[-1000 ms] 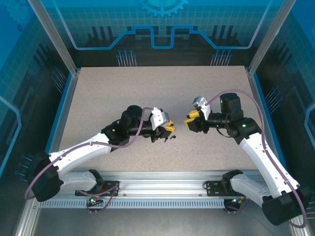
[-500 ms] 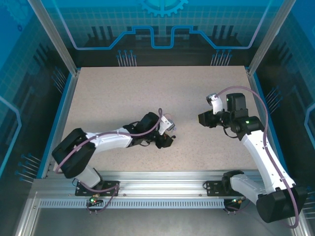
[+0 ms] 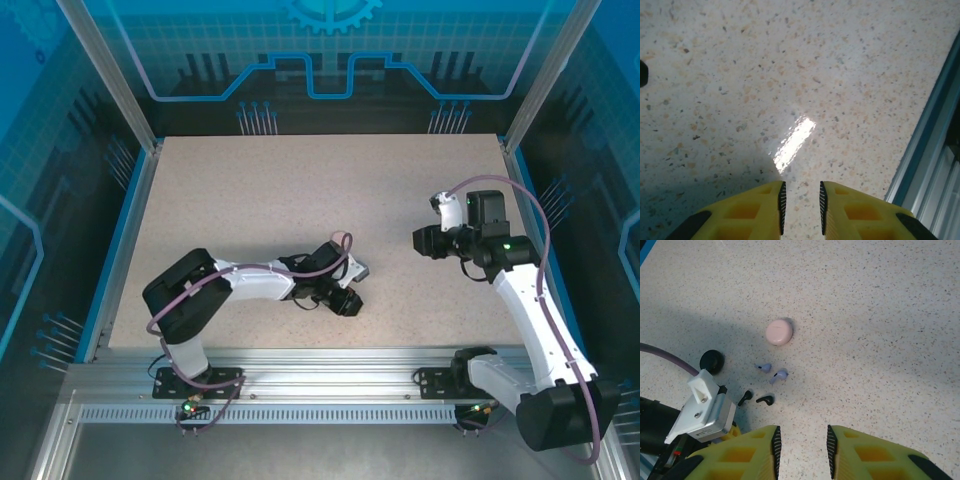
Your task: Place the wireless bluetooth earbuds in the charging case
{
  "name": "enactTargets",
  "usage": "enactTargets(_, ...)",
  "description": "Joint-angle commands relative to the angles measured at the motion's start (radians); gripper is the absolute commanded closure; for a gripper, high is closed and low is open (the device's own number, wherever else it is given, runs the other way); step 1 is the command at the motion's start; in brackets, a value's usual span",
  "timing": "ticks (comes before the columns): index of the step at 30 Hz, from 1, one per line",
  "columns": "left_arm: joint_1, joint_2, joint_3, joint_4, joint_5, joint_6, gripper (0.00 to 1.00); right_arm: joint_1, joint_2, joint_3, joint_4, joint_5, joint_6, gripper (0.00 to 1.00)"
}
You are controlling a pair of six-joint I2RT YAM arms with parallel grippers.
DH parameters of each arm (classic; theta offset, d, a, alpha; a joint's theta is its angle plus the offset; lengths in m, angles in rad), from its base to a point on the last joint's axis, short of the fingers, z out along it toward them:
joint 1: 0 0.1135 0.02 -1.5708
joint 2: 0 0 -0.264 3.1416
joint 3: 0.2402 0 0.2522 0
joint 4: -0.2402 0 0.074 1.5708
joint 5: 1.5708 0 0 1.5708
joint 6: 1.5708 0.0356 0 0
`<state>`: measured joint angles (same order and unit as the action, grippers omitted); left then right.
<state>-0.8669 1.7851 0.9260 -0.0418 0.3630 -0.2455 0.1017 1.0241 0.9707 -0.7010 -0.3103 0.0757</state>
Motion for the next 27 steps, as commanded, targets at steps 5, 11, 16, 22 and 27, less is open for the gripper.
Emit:
enactTargets(5,-0.004,0.052,0.073,-0.077,-0.022,0.016,0.79,-0.026,-0.022,0.025,-0.029,0.009,0.007,0.67)
enactTargets(11,-0.004,0.068,0.107,-0.121,-0.081,0.07,0.67,-0.027,-0.024,0.026,-0.039,0.015,0.001,0.67)
enactTargets(16,-0.004,0.077,0.13,-0.144,-0.097,0.097,0.56,-0.031,-0.028,0.031,-0.06,0.023,-0.01,0.65)
enactTargets(22,-0.003,0.015,0.139,-0.153,-0.104,0.125,0.5,-0.033,-0.027,0.034,-0.07,-0.011,-0.027,0.61)
enactTargets(27,0.018,-0.123,0.122,-0.158,-0.118,0.133,0.44,-0.013,-0.007,0.042,-0.097,-0.079,-0.051,0.51)
